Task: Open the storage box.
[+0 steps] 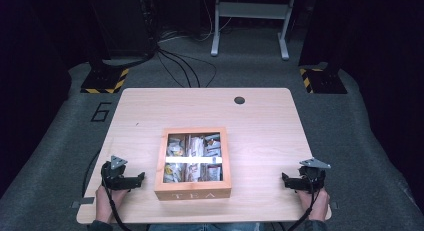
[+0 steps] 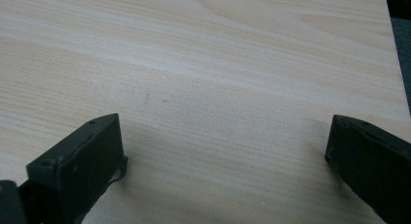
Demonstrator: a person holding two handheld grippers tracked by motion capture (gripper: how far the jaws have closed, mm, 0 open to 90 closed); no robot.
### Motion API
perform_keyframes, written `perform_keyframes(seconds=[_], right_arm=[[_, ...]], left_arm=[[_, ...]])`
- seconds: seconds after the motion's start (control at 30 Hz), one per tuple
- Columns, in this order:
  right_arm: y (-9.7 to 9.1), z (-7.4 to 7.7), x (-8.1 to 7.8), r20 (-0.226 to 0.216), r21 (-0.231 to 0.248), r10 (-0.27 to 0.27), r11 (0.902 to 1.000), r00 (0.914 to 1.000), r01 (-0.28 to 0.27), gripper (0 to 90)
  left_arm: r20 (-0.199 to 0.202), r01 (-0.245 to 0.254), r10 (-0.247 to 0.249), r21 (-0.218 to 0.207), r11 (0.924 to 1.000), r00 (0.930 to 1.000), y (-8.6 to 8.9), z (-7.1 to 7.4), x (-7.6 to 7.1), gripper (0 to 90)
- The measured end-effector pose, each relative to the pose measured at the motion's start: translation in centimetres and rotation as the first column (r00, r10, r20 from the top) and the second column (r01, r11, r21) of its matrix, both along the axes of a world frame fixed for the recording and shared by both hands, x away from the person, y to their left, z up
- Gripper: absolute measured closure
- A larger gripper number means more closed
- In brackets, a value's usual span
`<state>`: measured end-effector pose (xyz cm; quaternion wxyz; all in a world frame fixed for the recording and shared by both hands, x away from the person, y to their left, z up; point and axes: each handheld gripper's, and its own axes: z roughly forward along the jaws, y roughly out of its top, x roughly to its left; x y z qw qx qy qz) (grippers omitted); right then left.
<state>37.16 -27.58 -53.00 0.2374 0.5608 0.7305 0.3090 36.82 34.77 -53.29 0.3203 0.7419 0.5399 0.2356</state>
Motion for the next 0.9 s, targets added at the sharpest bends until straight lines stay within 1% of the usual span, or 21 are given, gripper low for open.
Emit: perform_keyframes(seconds=[0.17, 0.3, 0.33, 0.53, 0.57, 0.63, 0.7, 0.77, 0.83, 0.9], right_arm=[[0.0, 0.0, 0.0, 0.0, 0.001, 0.0, 1.0, 1.0, 0.0, 0.0], [0.0, 0.0, 0.02, 0.001, -0.001, 0.002, 1.0, 1.0, -0.002, 0.0], [0.01, 0.0, 0.01, 0.003, -0.002, 0.001, 1.0, 1.0, -0.001, 0.0], [0.02, -0.01, 0.0, 0.004, 0.0, -0.001, 1.0, 1.0, 0.001, 0.0], [0.01, -0.01, 0.01, 0.002, 0.001, -0.002, 1.0, 1.0, 0.002, 0.0], [0.04, -0.01, 0.0, 0.002, 0.001, -0.005, 1.0, 1.0, 0.005, 0.0], [0.04, -0.01, -0.03, 0.002, 0.002, -0.007, 1.0, 1.0, 0.007, 0.0], [0.04, 0.0, -0.05, 0.0, 0.004, -0.008, 1.0, 1.0, 0.008, 0.0], [0.04, 0.0, -0.07, -0.002, 0.002, -0.009, 1.0, 1.0, 0.009, 0.0], [0.03, -0.01, -0.06, -0.001, 0.002, -0.007, 1.0, 1.0, 0.007, 0.0]], left_arm=[[-0.001, 0.0, 0.0, 0.0, 1.0, 1.0, 0.0, 0.01, 0.01, 0.5], [-0.016, 0.018, -0.017, 0.003, 0.9998, 0.9997, 0.13, 0.12, 0.08, 0.4], [-0.009, 0.018, -0.018, 0.002, 0.9998, 0.9998, 0.13, 0.07, 0.09, 0.3], [-0.011, 0.018, -0.018, 0.003, 0.9998, 0.9998, 0.14, 0.08, 0.09, 0.2], [-0.016, 0.02, -0.02, 0.003, 0.9998, 0.9997, 0.17, 0.12, 0.06, 0.3], [-0.008, 0.018, -0.018, 0.002, 0.9998, 0.9998, 0.18, 0.06, 0.03, 0.3], [-0.015, 0.023, -0.023, 0.009, 0.9997, 0.9996, 0.22, 0.11, 0.04, 0.2], [-0.022, 0.019, -0.019, 0.009, 0.9998, 0.9996, 0.19, 0.16, 0.0, 0.1], [-0.011, 0.005, -0.005, 0.01, 0.9999, 0.9999, 0.1, 0.08, -0.05, 0.2], [-0.011, 0.0, 0.0, 0.005, 1.0, 0.9999, 0.05, 0.07, -0.07, 0.2]])
